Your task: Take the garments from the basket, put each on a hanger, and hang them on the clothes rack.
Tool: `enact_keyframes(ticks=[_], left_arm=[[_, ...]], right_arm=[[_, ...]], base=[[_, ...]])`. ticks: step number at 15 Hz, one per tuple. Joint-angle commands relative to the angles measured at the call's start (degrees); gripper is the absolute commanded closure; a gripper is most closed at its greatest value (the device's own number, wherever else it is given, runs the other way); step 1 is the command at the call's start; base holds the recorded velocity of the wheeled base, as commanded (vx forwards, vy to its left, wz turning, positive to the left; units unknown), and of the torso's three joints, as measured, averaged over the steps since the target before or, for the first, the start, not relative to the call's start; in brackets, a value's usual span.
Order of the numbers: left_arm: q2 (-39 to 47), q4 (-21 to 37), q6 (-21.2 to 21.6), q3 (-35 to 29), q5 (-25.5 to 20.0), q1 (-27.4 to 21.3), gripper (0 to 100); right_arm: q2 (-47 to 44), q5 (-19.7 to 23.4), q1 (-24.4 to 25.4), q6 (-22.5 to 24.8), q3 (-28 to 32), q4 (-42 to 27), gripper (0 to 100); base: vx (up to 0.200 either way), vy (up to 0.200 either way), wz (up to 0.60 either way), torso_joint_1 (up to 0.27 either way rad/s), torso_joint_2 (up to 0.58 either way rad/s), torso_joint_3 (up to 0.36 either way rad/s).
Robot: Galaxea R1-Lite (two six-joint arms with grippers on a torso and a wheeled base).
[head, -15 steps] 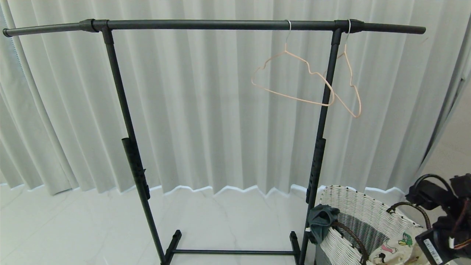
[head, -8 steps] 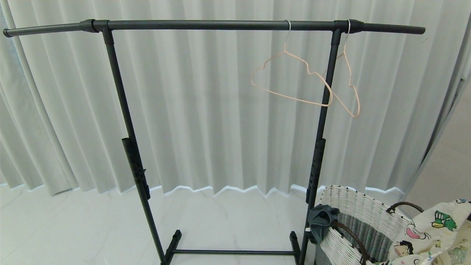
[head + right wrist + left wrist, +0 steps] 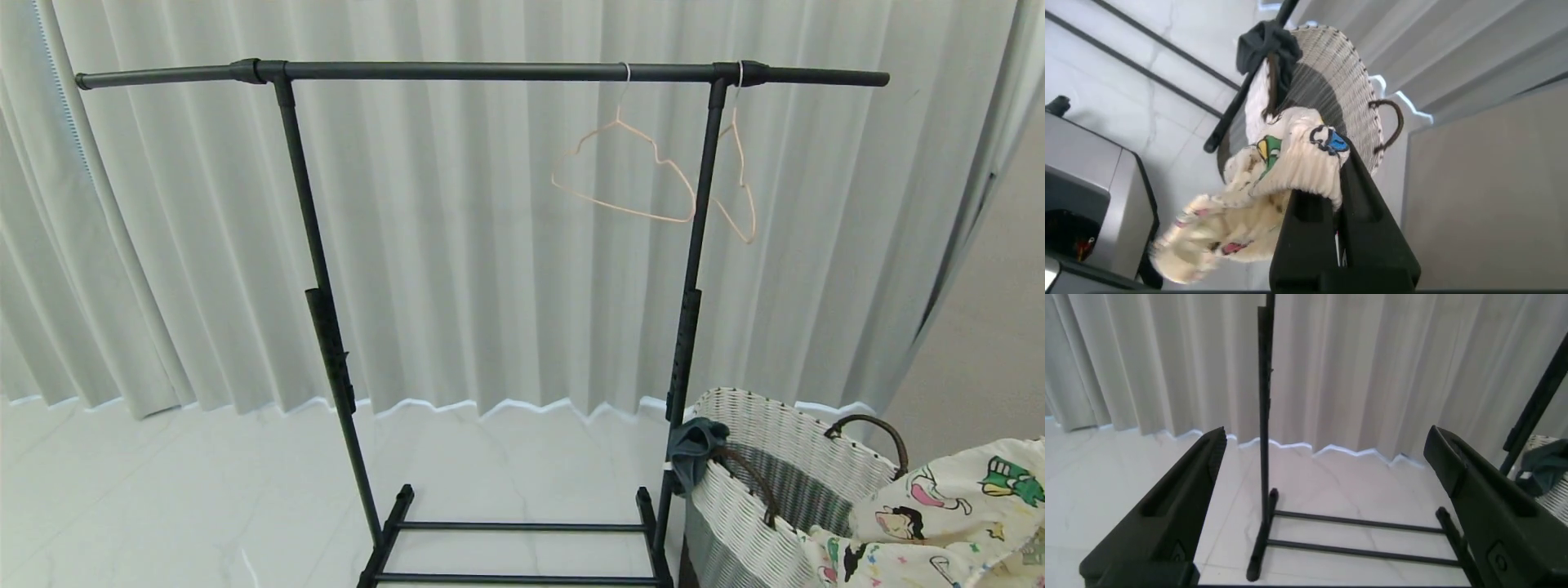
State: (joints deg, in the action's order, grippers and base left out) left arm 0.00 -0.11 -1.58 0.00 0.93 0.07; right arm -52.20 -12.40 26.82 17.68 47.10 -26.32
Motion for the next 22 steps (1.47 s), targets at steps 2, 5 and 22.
enact_keyframes(ticks=[2,5,22], left_arm=[[0.09,0.02,0.09,0.0,-0.05,0.01,0],[0.09,0.02,0.09,0.0,-0.05,0.01,0],[0.0,-0.24,1.58,0.0,-0.14,0.01,0]], right_arm=[[-0.27,0.09,0.6,-0.1,0.0,0.13,100],[-0.89,0.18,2.1,-0.19,-0.17,0.22,100],[-30.86,0.18,23.1,-13.98,5.63,37.13,100]], base=[[0.0,0.1,0.0,0.001,0.0,0.004],[0.0,0.2,0.0,0.005,0.0,0.002],[0.0,0.059,0.0,0.001,0.0,0.0]])
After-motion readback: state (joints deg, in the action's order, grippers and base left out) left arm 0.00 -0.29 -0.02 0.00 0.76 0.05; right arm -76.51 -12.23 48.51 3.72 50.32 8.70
